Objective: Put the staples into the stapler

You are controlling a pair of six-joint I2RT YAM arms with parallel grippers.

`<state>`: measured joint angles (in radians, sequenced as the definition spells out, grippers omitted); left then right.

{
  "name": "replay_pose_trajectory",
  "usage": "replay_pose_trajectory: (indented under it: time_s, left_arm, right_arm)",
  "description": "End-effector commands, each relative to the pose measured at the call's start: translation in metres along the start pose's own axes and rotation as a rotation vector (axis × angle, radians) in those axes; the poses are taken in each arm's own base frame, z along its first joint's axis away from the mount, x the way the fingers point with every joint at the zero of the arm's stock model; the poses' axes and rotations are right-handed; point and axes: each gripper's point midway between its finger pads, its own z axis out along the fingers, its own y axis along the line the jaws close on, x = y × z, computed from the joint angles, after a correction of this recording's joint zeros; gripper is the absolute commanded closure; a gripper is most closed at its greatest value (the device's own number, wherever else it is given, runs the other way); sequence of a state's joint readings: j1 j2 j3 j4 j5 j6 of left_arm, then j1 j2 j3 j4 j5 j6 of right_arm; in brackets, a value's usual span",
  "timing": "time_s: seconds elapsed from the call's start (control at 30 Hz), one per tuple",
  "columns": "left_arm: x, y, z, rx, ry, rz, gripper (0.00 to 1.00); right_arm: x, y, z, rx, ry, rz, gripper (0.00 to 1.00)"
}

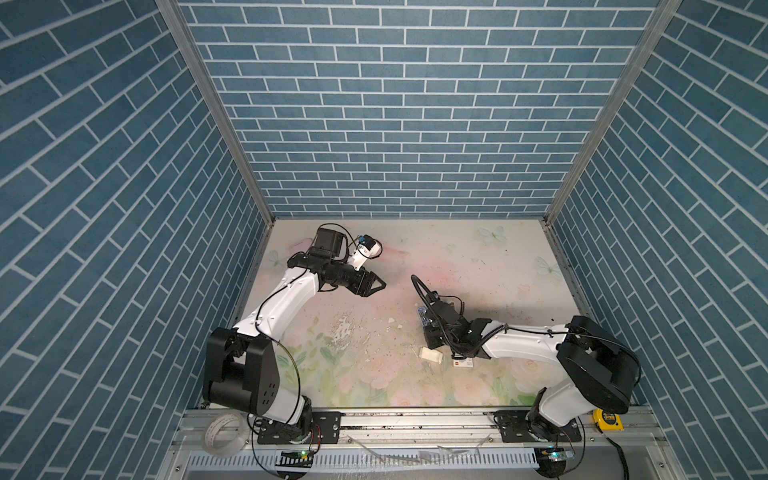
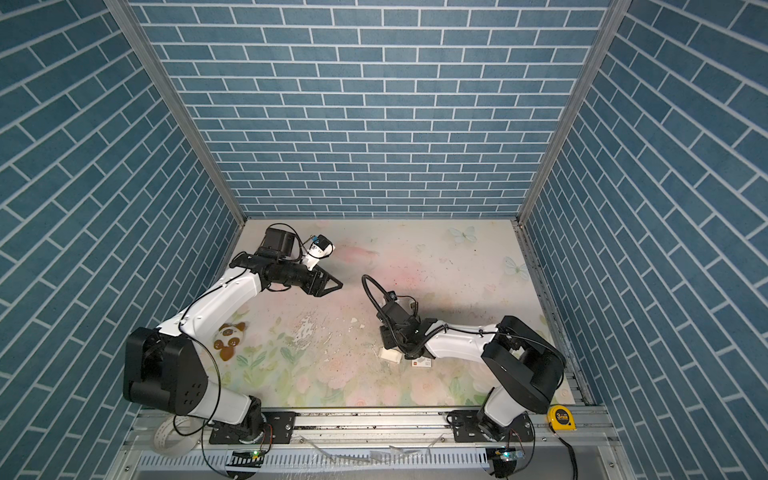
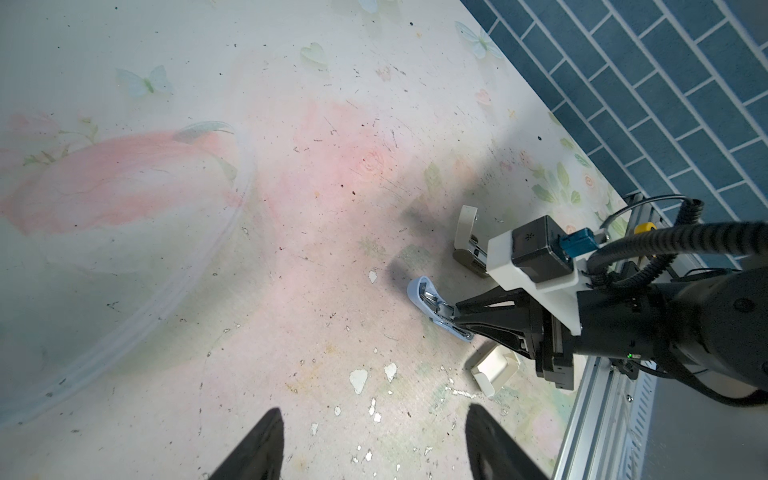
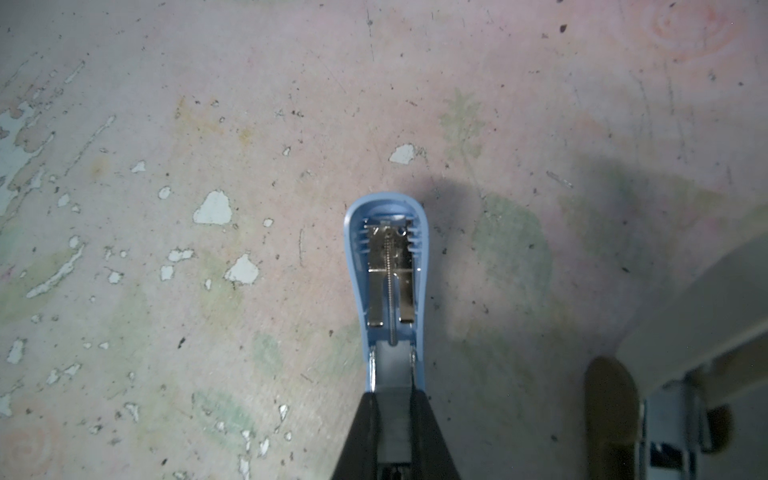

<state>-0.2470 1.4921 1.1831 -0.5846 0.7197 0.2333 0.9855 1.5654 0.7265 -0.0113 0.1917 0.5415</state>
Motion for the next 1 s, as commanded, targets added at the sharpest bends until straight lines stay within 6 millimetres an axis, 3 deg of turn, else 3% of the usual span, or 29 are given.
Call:
replay_pose_trajectory:
  time_s: [0.0,0.97]
  left_arm:
    - [-0.0008,-0.0024,-0.0060,-0.002,-0.021,0.016,0.29]
    - [-0.0032,-0.0024,-0.0081,-0.009,-0.024,0.023,0.29]
  right_arm:
    - [0.0084,-0.0033,0.0023,0.036,0.036,-0.031,0.86]
    - [0.0123,-0.0078,-0.0025,0.067,0.034,-0.058,0.86]
